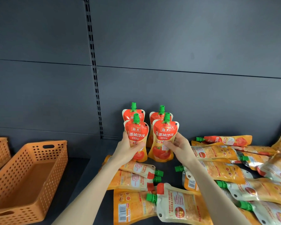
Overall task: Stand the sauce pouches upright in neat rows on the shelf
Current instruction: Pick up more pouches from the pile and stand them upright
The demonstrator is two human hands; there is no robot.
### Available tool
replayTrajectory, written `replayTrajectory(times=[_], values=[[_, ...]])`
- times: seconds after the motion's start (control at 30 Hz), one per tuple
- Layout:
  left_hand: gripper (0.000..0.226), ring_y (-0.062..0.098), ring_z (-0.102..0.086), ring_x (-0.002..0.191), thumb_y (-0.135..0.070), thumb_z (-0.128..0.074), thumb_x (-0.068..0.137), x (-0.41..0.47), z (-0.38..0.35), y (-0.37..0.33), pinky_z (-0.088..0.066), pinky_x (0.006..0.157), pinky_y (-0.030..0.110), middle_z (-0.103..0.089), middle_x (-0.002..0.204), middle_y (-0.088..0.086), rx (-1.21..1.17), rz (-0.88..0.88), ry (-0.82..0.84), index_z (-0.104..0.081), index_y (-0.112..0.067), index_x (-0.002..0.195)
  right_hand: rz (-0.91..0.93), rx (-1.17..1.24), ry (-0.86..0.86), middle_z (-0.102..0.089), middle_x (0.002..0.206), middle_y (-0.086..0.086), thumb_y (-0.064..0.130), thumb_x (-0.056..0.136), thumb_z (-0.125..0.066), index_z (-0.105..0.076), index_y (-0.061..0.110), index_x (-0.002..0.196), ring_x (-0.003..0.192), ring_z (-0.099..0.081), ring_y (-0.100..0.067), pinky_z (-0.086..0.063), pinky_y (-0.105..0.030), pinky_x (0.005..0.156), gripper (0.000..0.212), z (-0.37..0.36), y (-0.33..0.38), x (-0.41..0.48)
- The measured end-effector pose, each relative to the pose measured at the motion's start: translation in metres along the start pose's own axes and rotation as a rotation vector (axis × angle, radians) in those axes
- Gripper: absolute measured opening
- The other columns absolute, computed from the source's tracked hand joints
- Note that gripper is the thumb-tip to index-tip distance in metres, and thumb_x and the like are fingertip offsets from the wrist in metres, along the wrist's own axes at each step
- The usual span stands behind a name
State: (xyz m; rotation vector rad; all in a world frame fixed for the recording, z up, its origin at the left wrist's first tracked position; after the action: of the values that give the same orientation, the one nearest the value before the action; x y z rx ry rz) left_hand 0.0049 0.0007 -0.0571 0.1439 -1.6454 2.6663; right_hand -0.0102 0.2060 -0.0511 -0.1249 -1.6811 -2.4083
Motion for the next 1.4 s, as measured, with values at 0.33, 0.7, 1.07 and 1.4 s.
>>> replayTrajectory(times=[0.33, 0.7, 1.07, 1.4], values=[[0.061, 0.02, -0.057, 0.114, -0.025, -0.077, 0.074, -0.006, -0.007, 0.007, -0.045, 0.097, 0.035, -0.061, 0.124, 0.004, 0.092, -0.006, -0.135, -0.049, -0.014, 0.127, -0.087, -0.208, -0.043, -0.055, 0.131, -0.003, 0.019, 0.083, -0.069, -0.039, 0.016, 0.133, 0.122, -0.053, -0.022, -0.046, -0.038, 0.098, 0.058, -0.011, -0.004, -0.005], [0.07, 0.023, -0.052, 0.12, -0.042, -0.072, 0.076, -0.009, -0.01, 0.014, -0.046, 0.097, 0.04, -0.054, 0.13, 0.005, 0.301, 0.056, -0.153, -0.04, -0.013, 0.13, -0.094, -0.292, -0.064, -0.054, 0.133, -0.005, 0.021, 0.085, -0.066, -0.038, 0.013, 0.128, 0.121, -0.054, -0.023, -0.048, -0.038, 0.096, 0.052, -0.008, -0.001, -0.011], [0.05, 0.011, -0.044, 0.117, -0.058, -0.056, 0.081, -0.088, 0.002, 0.008, -0.039, 0.096, 0.031, -0.054, 0.122, -0.012, 0.478, -0.208, -0.115, -0.052, -0.027, 0.121, 0.104, -0.338, -0.084, -0.062, 0.105, 0.009, 0.025, 0.086, -0.065, -0.059, 0.02, 0.112, 0.094, -0.058, -0.003, -0.043, -0.008, 0.071, 0.028, -0.002, 0.013, -0.083], [0.099, 0.003, -0.028, 0.135, -0.087, 0.0, 0.066, -0.129, -0.017, 0.02, 0.003, 0.107, 0.02, -0.042, 0.141, -0.016, 0.654, -0.281, 0.009, -0.054, -0.03, 0.127, 0.007, -0.625, 0.32, -0.056, 0.12, 0.013, 0.057, 0.077, -0.064, -0.047, 0.029, 0.132, 0.114, -0.049, -0.01, -0.039, -0.033, 0.101, 0.064, 0.008, -0.002, -0.132]])
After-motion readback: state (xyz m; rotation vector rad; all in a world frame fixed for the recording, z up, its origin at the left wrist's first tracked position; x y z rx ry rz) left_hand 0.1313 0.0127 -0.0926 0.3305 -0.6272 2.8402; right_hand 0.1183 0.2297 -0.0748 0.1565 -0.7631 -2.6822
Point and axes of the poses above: each hand's wrist, its own x-axis towards the middle knuckle, its own z-axis out of the back of the hand, y = z × x, the point moved 2 cm from there along x, towards the middle knuckle
